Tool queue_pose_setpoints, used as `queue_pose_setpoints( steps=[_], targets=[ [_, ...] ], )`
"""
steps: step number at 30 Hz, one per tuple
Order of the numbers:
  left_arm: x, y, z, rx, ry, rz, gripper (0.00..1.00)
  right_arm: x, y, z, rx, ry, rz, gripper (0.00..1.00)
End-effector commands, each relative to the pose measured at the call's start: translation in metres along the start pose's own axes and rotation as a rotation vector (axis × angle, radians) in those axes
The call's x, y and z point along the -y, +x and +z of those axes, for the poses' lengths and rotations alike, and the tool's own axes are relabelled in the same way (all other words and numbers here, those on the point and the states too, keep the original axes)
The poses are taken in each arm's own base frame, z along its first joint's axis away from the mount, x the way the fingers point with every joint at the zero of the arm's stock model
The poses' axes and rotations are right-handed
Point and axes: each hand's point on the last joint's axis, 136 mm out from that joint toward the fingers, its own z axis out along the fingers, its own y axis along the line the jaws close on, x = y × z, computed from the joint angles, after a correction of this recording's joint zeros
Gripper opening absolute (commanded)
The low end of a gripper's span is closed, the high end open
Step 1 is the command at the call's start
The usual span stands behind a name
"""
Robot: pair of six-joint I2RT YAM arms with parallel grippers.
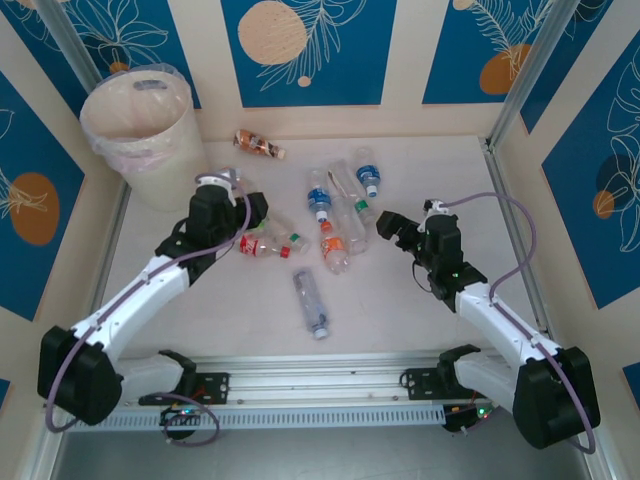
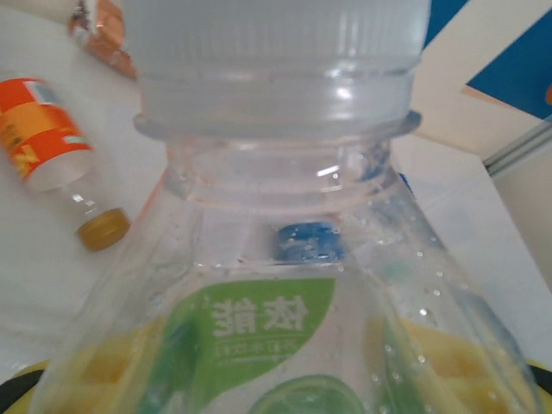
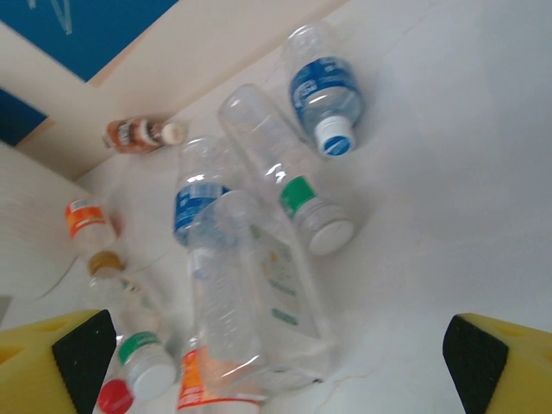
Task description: Put the plastic bottles in the bin
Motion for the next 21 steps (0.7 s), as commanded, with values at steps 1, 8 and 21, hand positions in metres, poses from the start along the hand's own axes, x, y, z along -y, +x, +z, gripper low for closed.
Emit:
queue_pose_setpoints(
  steps=[1,8,21],
  targets=[
    [0.044,-0.043,-0.001,0.098,0.2,0.031,0.0,-0.04,-0.008,-0.003,-0.021,-0.161,-0.04,0.99],
    [0.103,-0.087,0.0,0.128,0.39,0.189,0.0,-0.08,-0.008,-0.011,-0.057,-0.321,-0.111,0.99],
    [0.067,-0.209,-0.013,0.391,-0.066,0.488,0.0,-0.103,-0.006,-0.011,-0.062,-0.323,-0.196,1.0]
  ],
)
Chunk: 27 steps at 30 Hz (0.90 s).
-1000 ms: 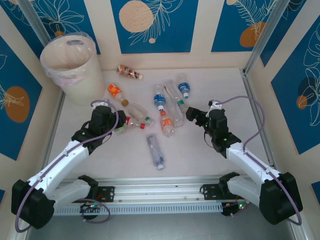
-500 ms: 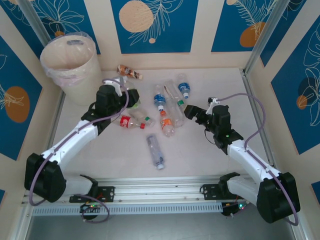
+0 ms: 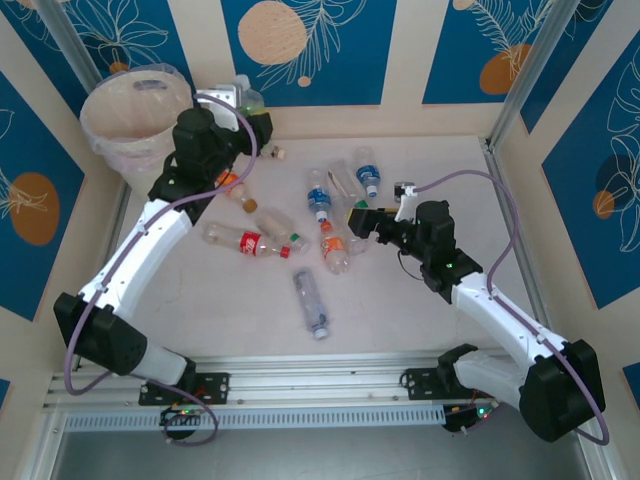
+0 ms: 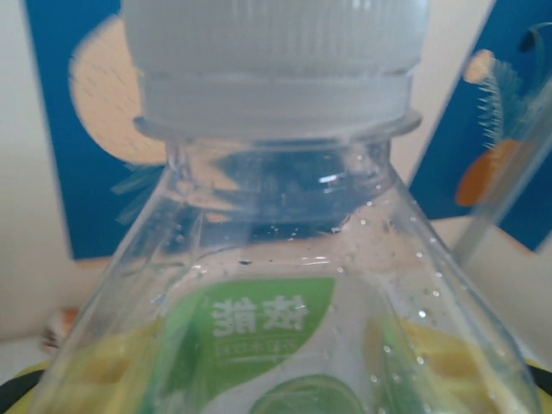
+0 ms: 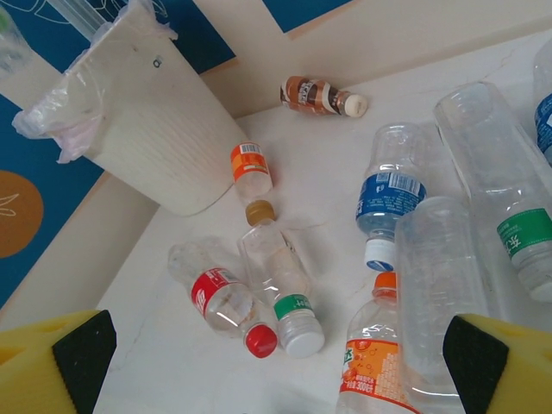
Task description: Put the plastic bottles in the bin
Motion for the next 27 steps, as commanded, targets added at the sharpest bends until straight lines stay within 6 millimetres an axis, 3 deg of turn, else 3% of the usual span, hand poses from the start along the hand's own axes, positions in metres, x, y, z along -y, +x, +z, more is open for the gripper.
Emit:
queue_pose_setpoints(
  steps=[1,6,10,14,19,27],
  targets=[
    [-0.04,-0.033,0.001,0.05,-0.19,0.18,0.0,0.002,-0.006,0.002,0.013,0.027,-0.026,1.0],
    [-0.084,-0.087,-0.001,0.112,-0.37,0.291,0.0,0.006,-0.006,0.004,0.014,0.049,-0.026,1.0],
    [-0.127,-0.107,0.0,0.101,-0.507,0.329,0.0,0.004,-0.006,0.006,0.003,0.043,-0.032,1.0],
    [-0.174,-0.104,-0.002,0.052,-0.634,0.336,0.0,0.001,-0.007,0.007,-0.009,0.044,-0.043,0.99],
    [-0.237,-0.085,-0.01,-0.028,-0.753,0.265,0.0,0.002,-0.011,0.009,0.0,0.063,-0.05,1.0],
    [-0.306,-0.056,-0.017,-0.105,-0.851,0.163,0.01,0.005,-0.01,0.021,-0.033,0.087,-0.043,1.0]
  ],
)
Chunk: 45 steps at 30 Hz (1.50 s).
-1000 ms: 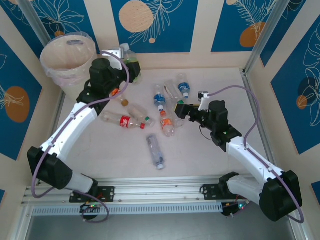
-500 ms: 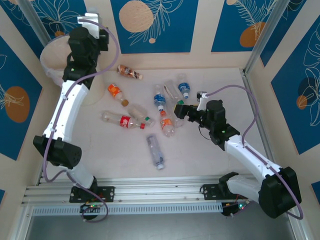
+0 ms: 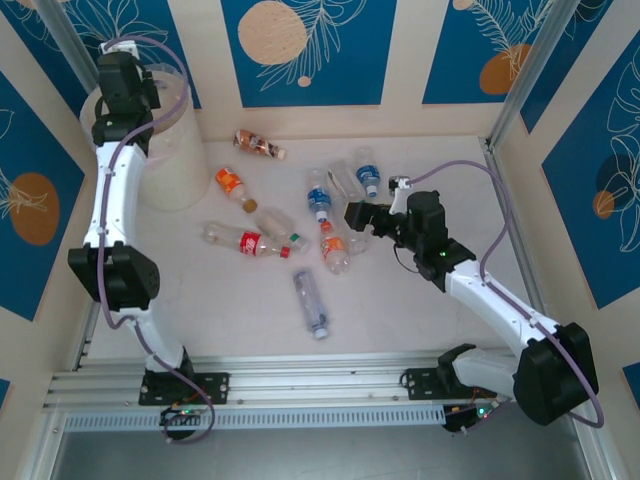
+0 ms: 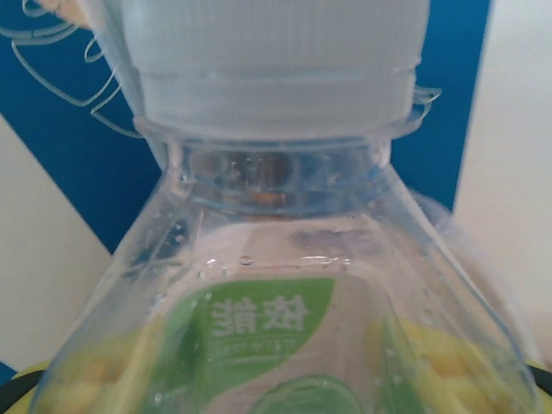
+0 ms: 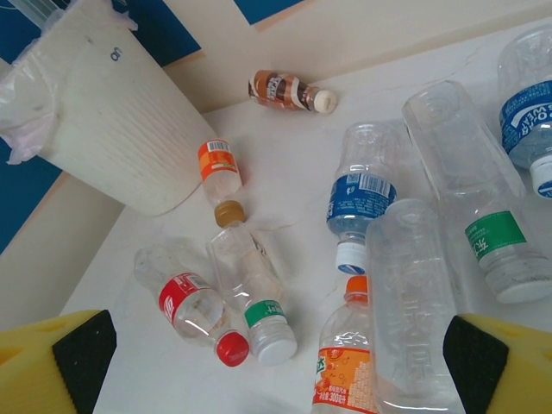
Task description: Put the plastic bottles in the bin
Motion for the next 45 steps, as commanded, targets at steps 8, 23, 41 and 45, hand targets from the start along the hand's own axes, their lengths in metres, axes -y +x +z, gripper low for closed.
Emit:
queue_pose_setpoints(
  steps=[8,23,41,45],
  targets=[
    [-0.045,0.026,0.056,-0.054,-0.127,0.054,0.09,-0.003,-0.007,0.01,-0.03,0.051,-0.045,1.0],
    [-0.079,0.02,0.059,-0.065,-0.297,0.075,0.96,-0.002,-0.002,0.031,-0.074,0.067,-0.057,1.0],
    [0.029,-0.041,-0.106,0.074,0.324,-0.243,1.0,0.015,-0.001,0.026,-0.04,0.109,-0.146,0.99],
    [0.047,-0.043,-0.14,0.121,0.45,-0.427,1.0,0.03,0.004,0.024,-0.092,0.151,-0.174,1.0]
  ],
)
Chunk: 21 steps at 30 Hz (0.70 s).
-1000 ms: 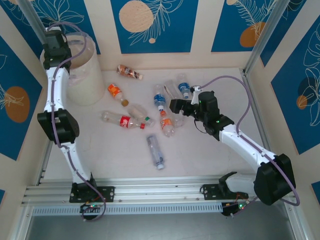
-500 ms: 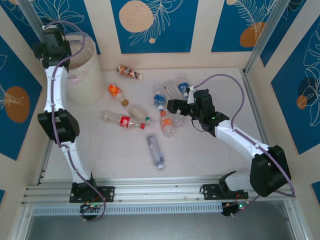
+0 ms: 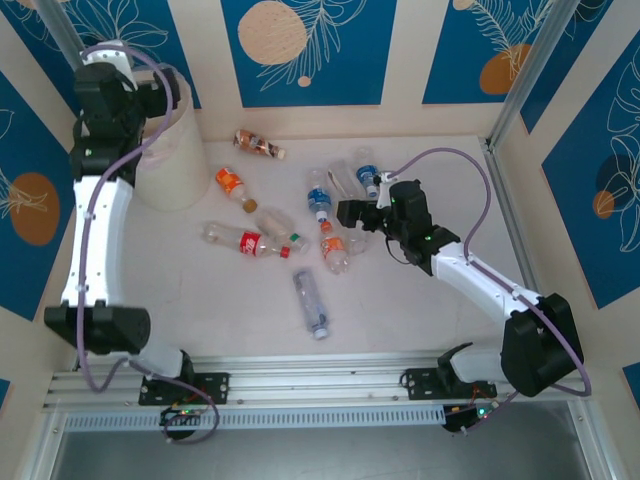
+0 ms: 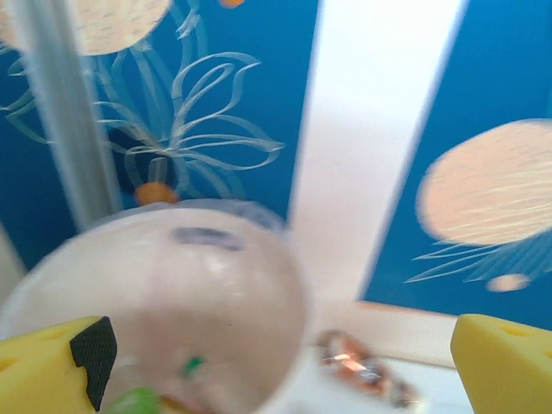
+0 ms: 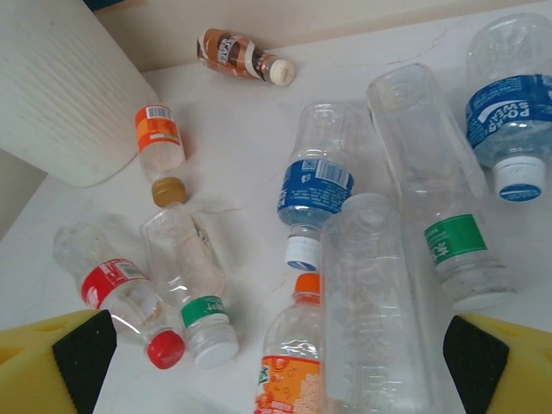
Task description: Put the plastic bottles in the bin
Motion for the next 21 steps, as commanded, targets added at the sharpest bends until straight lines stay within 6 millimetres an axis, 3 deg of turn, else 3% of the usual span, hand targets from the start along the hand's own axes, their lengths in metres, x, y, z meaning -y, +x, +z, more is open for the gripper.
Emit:
queue_pose_setpoints(
  steps=[1,4,11,15,18,21],
  targets=[
    [0.024,0.009,-0.008,0.035,0.131,-0.208,1.0,0.016,0.001,-0.003,-0.026,0.055,-0.052,1.0],
    [0.052,0.035,-0.027,0.019,0.226,-0.304,1.0,0.027,0.008,0.002,-0.093,0.083,-0.081,0.98],
    [0.135,0.142,-0.056,-0.246,0.469,-0.369,1.0,0.047,0.036,0.028,-0.343,0.137,-0.2,0.95],
    [0.151,0.193,-0.067,-0.4,0.539,-0.386,1.0,0.044,0.04,0.044,-0.423,0.152,-0.127,0.91],
    [0.139,0.226,-0.068,-0.497,0.466,-0.358,1.0,0.035,0.059,0.055,-0.482,0.151,-0.082,0.93],
    [0.131,0.242,-0.066,-0.523,0.42,-0.339,1.0,0.041,0.078,0.066,-0.525,0.209,-0.079,0.94]
  ],
)
